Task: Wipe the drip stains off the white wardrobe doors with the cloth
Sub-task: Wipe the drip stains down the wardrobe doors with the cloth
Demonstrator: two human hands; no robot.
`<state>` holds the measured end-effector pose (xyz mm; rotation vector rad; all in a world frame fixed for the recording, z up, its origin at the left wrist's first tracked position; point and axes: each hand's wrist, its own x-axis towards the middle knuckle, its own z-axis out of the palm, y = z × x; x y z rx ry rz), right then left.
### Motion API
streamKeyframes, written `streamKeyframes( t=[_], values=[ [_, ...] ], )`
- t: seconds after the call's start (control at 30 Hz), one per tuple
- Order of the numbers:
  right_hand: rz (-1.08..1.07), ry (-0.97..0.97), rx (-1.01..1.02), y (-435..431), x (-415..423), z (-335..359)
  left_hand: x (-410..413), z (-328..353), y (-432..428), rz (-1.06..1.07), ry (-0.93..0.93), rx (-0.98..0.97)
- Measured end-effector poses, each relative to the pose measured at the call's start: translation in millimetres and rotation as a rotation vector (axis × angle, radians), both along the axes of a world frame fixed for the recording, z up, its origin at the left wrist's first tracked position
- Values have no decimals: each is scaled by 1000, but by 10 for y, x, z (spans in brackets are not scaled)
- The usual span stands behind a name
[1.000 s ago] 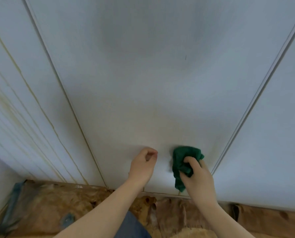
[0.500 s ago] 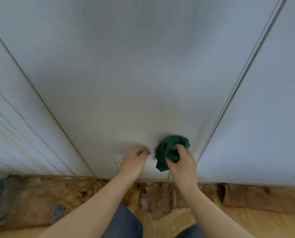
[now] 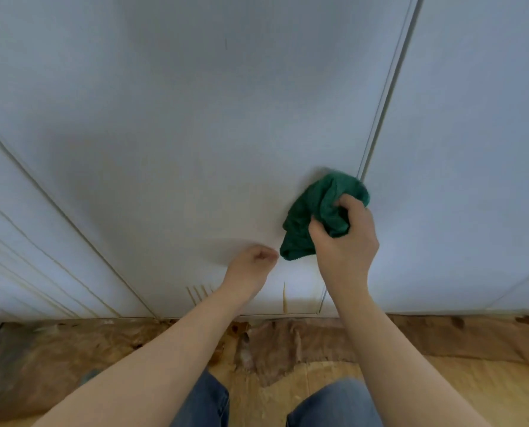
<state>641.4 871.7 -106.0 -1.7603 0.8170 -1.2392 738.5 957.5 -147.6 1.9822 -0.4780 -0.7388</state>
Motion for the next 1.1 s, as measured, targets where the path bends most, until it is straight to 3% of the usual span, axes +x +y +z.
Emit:
streamKeyframes(
  t=[0.1, 0.17, 0.37, 0.47, 0.57, 0.63, 0.73, 0.8, 0.97, 1.1],
  values=[
    [124, 355, 248, 20, -117, -468, -9, 72, 33, -24, -62, 9],
    [126, 413, 303, 33, -154, -591, 5, 132, 66, -33, -90, 1],
    [64, -58, 45, -23, -49, 396, 10, 309, 100, 11, -64, -26],
    [6, -192, -48, -102, 27, 439, 55, 328, 90, 10, -68, -32],
    [6, 5, -59, 39, 27, -150, 101, 223, 109, -42, -90, -26],
    [77, 257, 101, 100, -16, -578, 119, 90, 108, -103, -127, 16],
    [189, 618, 174, 133, -97, -964, 135, -157, 121, -144, -90, 86],
    [182, 614, 170, 170, -107, -998, 149, -292, 153, -133, -43, 100],
    [48, 377, 90, 258, 52, -900, 178, -511, 169, -107, 20, 49],
    [160, 657, 150, 271, 66, -1329, 191, -626, 216, -56, 147, 40]
  ],
)
